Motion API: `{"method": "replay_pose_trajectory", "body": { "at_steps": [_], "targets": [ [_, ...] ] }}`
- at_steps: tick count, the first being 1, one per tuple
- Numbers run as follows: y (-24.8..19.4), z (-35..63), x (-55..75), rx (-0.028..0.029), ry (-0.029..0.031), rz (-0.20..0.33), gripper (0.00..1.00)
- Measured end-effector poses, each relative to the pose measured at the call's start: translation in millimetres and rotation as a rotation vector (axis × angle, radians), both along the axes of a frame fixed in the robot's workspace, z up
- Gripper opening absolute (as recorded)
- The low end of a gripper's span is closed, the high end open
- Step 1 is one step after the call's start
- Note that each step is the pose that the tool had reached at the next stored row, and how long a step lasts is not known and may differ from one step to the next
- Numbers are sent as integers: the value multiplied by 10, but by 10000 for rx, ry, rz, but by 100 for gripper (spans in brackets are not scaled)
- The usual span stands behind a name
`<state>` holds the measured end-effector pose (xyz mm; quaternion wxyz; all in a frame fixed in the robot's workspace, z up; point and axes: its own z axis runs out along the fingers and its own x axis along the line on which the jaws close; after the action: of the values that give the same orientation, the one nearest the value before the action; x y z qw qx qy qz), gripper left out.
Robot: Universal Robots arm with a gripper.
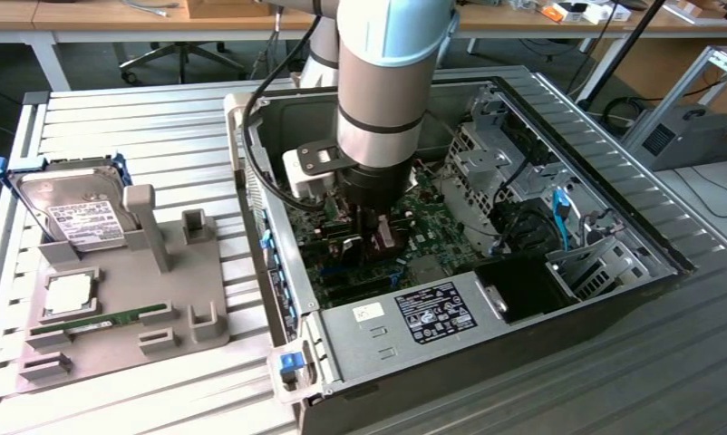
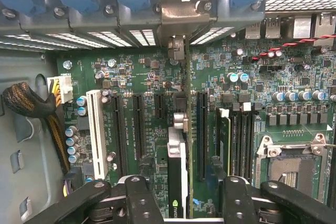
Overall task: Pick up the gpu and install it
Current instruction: 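Insert the gpu into the slot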
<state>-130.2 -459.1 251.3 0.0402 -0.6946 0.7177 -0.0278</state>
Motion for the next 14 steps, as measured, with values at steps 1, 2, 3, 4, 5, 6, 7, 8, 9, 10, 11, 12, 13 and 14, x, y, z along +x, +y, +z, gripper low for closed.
{"method": "replay_pose_trajectory", "body": {
  "at_steps": [1, 2, 3, 4, 5, 6, 7, 8, 9, 10, 11, 12, 13, 14],
  "targets": [
    [0, 37, 19, 1, 1, -3, 53],
    [0, 48, 26, 4, 2, -8, 53],
    [0, 49, 26, 2, 3, -8, 53],
    [0, 76, 25, -2, 193, -9, 53],
    [0, 94, 25, -1, 262, -8, 53],
    [0, 108, 24, -1, 274, -10, 53],
    [0, 142, 26, -1, 285, -8, 53],
    [0, 183, 25, -1, 304, -8, 53],
    [0, 213, 25, -1, 318, -9, 53],
    [0, 235, 25, -1, 327, -9, 53],
    [0, 250, 25, -3, 333, -8, 53],
    [0, 271, 25, -1, 338, -8, 53],
    [0, 297, 26, -1, 344, -8, 53],
    [0, 314, 26, 0, 348, -8, 53]
  ]
}}
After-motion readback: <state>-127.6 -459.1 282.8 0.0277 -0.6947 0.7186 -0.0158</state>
